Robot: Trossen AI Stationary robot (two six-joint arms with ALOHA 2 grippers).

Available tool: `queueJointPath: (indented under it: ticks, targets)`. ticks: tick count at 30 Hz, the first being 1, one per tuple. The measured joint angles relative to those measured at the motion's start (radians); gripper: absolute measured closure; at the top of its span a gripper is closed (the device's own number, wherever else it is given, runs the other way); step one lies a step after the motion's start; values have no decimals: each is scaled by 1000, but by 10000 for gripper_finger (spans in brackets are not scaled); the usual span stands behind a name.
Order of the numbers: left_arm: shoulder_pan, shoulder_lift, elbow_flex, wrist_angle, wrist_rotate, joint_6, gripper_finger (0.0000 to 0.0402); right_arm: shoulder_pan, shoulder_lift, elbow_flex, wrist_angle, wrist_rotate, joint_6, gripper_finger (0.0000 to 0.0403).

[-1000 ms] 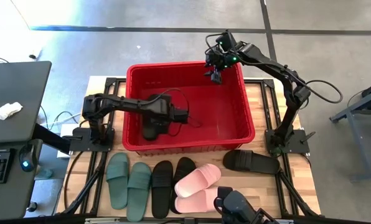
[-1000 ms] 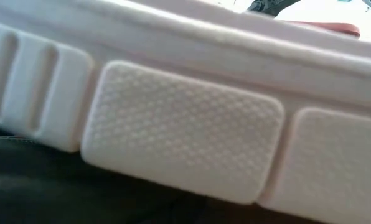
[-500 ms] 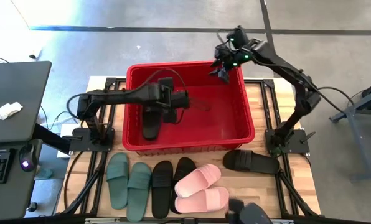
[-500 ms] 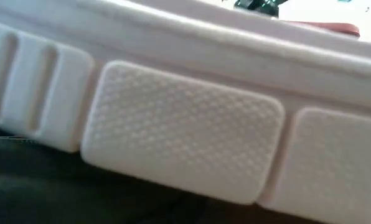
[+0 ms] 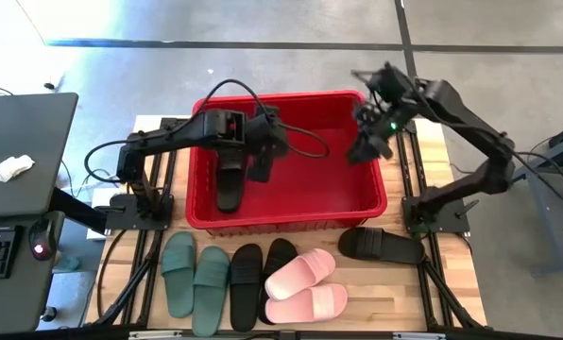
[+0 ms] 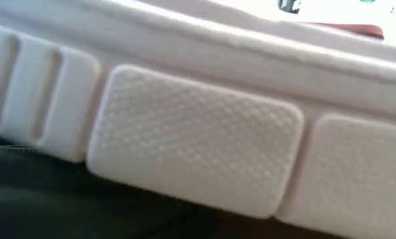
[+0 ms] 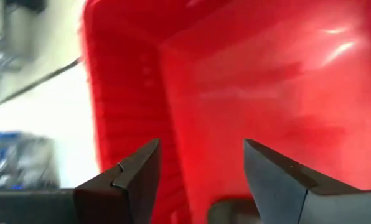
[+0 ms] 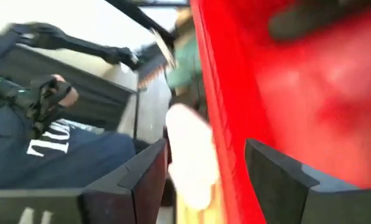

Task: Pick and place slides into bin
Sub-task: Put the black slipper into the red bin

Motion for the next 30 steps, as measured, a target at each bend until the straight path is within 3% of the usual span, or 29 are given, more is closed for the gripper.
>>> queueJointPath:
  ticks: [5,9,12,15,19,23,30]
  targets:
    - [-37,0,-4,-1,178,85,209,202,-97,0,-123,336,340,197]
    - [-72,1,-4,22,202,111,218,397,-175,0,-265,628,649,197]
    - [-91,1,-4,46,202,114,222,556,-243,-39,-241,763,844,197]
    - [-97,1,-4,53,202,117,224,698,-295,-119,-236,791,1041,197]
    - [-95,1,-4,53,204,114,223,869,-338,-293,-231,680,1248,197]
    - [-94,1,-4,64,203,114,223,1004,-357,-468,-84,616,1383,197]
    - [-95,1,-4,90,204,114,222,1215,-358,-719,228,832,1612,197]
